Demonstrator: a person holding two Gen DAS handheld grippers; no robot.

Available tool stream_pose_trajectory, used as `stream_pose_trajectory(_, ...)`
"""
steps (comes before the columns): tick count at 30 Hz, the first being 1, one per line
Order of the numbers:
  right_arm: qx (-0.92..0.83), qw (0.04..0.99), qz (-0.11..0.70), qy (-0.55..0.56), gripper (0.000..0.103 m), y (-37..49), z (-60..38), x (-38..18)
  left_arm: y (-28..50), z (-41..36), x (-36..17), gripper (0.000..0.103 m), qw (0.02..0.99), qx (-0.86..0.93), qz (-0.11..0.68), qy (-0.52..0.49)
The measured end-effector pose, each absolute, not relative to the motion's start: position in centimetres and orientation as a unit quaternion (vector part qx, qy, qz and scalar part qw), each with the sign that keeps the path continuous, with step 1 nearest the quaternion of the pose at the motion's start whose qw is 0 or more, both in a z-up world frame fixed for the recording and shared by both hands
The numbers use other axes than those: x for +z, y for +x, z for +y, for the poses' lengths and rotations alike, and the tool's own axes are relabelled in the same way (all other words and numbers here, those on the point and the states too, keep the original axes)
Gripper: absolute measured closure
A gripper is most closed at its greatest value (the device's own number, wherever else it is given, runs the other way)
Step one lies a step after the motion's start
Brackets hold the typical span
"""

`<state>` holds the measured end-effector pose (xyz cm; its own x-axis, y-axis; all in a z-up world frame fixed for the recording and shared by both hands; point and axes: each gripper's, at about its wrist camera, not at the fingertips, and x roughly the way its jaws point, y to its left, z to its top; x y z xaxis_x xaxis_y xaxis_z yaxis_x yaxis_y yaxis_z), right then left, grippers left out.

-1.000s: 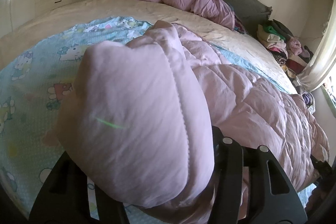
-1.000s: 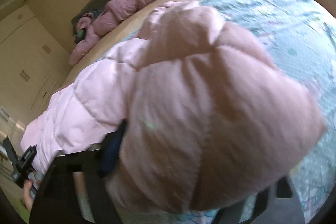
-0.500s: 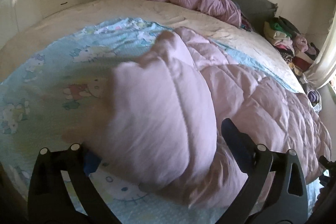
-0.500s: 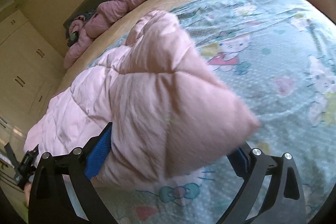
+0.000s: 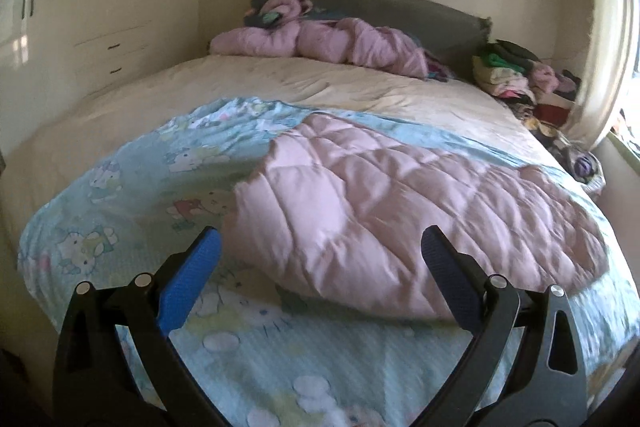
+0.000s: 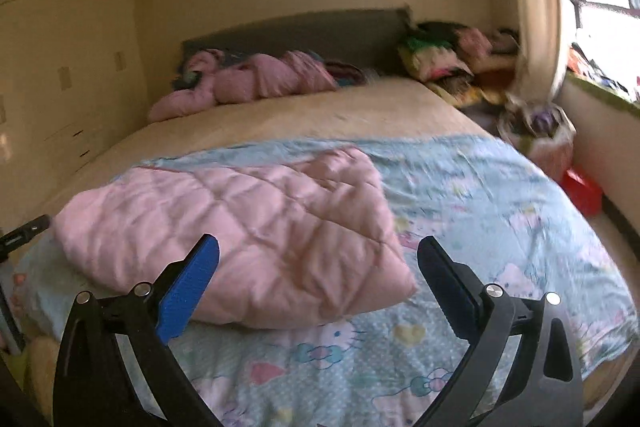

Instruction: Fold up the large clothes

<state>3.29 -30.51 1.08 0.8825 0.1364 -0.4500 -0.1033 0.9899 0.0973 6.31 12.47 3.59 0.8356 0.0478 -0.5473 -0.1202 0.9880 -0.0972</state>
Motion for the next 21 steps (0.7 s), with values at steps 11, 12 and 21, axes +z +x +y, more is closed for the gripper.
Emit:
stream_pose_trajectory(11,0.083,0.955,0.282,0.023,0.004,-0.8,-26.5,-1.2,0.8,9.1,2.7,0.009,0.952,-0.009,0.299,-0.064)
stream_pose_trajectory(12,0.086,0.952,0.293,0.025,0.004,-0.8,-26.3,-1.7,0.5,8.9,2.5,0.009,0.951,-0.010,0.301,-0.064)
stream_pose_trajectory(21,0.097,0.947,0.304,0.030,0.004,-0.7,-25.4,-2.3,0.1,8.0,2.0,0.009,0.948,-0.014,0.311,-0.060)
